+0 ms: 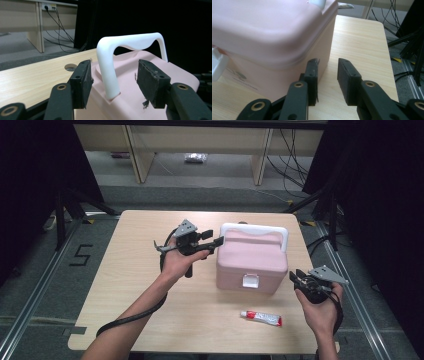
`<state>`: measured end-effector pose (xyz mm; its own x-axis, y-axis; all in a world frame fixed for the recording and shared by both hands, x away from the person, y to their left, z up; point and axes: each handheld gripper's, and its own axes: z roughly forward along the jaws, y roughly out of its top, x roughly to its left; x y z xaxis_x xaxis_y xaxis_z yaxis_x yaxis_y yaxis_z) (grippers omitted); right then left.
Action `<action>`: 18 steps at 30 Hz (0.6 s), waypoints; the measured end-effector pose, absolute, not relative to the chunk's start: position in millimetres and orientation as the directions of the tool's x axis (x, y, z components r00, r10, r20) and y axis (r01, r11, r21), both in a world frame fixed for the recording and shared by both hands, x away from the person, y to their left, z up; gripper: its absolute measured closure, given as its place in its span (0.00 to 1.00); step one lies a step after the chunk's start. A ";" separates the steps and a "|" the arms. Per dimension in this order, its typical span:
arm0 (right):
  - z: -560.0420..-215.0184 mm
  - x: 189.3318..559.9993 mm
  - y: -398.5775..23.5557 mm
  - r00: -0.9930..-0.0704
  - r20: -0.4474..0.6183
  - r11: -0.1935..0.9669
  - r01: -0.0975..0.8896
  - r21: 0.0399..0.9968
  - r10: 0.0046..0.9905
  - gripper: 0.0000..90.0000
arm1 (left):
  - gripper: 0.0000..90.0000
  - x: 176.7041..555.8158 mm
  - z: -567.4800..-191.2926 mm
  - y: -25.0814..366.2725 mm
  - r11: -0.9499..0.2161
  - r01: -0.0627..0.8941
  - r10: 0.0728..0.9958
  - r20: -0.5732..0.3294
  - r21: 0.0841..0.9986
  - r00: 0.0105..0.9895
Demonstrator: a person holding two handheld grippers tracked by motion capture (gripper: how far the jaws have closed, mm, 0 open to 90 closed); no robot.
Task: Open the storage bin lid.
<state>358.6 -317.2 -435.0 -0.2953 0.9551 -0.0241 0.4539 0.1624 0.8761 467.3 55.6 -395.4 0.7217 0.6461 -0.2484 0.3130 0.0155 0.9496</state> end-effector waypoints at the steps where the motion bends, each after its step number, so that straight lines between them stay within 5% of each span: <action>1: -434.7 358.0 -316.7 -0.296 -0.016 0.156 0.457 0.876 0.955 0.79 | 0.50 470.4 -395.9 53.2 0.016 0.320 0.648 -0.253 0.947 0.718; 11: -432.5 354.8 -321.8 -0.299 -0.025 0.164 0.450 0.878 0.954 0.79 | 0.52 489.6 -403.9 33.3 0.002 0.358 0.676 -0.265 0.934 0.688; 18: -431.4 353.8 -321.2 -0.298 -0.028 0.164 0.444 0.881 0.954 0.78 | 0.63 492.5 -409.1 25.6 -0.014 0.372 0.679 -0.264 0.928 0.685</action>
<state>353.8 -321.2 -431.4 -0.2981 0.9541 -0.0276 0.4437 0.1641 0.8810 492.5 25.6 -409.1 0.6854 0.6786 -0.2641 0.3720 -0.0144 0.9281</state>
